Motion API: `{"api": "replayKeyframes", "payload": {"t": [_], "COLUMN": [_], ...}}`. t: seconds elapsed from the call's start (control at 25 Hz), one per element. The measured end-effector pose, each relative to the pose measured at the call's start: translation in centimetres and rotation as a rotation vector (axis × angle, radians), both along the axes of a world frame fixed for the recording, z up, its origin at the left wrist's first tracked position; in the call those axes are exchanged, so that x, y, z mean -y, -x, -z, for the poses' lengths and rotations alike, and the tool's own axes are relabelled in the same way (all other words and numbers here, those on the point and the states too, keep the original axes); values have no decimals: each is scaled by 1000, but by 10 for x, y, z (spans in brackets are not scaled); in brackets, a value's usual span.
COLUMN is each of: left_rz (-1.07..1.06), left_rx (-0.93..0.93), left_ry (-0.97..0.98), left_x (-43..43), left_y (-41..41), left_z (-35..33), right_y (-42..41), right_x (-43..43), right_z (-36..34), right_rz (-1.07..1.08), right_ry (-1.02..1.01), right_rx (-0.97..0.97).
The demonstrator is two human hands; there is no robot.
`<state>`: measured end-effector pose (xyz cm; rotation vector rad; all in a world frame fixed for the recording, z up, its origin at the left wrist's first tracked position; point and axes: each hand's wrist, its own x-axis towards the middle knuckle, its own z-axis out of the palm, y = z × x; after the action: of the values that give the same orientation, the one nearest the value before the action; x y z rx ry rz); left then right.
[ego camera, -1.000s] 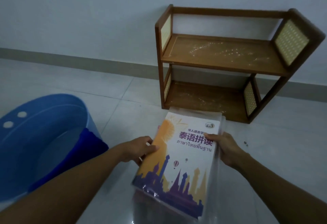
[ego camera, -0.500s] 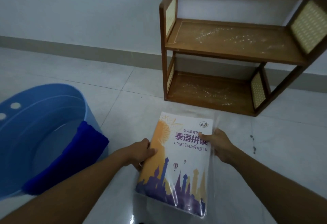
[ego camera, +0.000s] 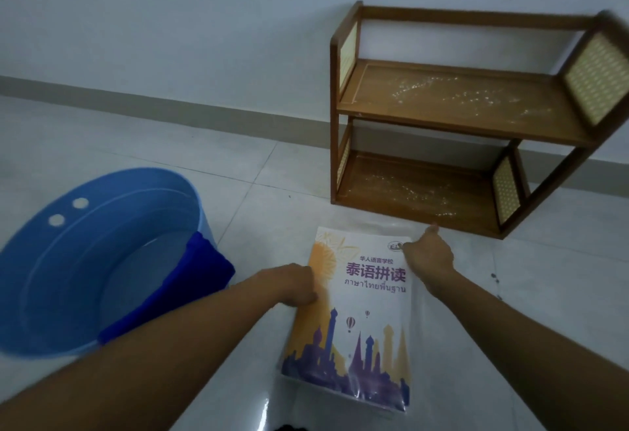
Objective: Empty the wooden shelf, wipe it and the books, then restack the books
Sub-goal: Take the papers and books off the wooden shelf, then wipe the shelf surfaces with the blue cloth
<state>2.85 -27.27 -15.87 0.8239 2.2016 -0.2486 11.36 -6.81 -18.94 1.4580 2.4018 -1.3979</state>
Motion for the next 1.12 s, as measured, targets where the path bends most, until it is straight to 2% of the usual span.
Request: {"api": "replayKeyframes", "payload": {"t": [0.08, 0.16, 0.28, 0.36, 0.44, 0.56, 0.72, 0.96, 1.12], "left_rz": [113, 143, 39, -110, -278, -436, -541, -565, -553], "left_rx": [-44, -62, -168, -307, -460, -570, -618, -618, -652], "left_ry": [-104, -284, -631, -820, -905, -880, -801, -706, -700], "left_x": [-13, -26, -16, 18, 67, 126, 154, 162, 161], "left_y": [6, 6, 5, 8, 8, 1, -8, -11, -11], "left_z": [-27, -52, -88, -103, -102, -81, -58, -35, -33], "right_y": [14, 13, 17, 27, 39, 58, 72, 69, 66], "right_x": [1, -1, 12, 37, 75, 127, 159, 165, 170], "right_z": [-11, -18, -42, -60, -78, -89, -92, -97, -103], "right_rz": [-29, -45, -9, -99, -245, -386, -489, -584, -518], "right_ry": [-221, -243, -112, 16, 106, 140, 214, 136, 311], "right_rx": [-78, -219, -442, -537, -581, -502, -254, -65, 19]}}
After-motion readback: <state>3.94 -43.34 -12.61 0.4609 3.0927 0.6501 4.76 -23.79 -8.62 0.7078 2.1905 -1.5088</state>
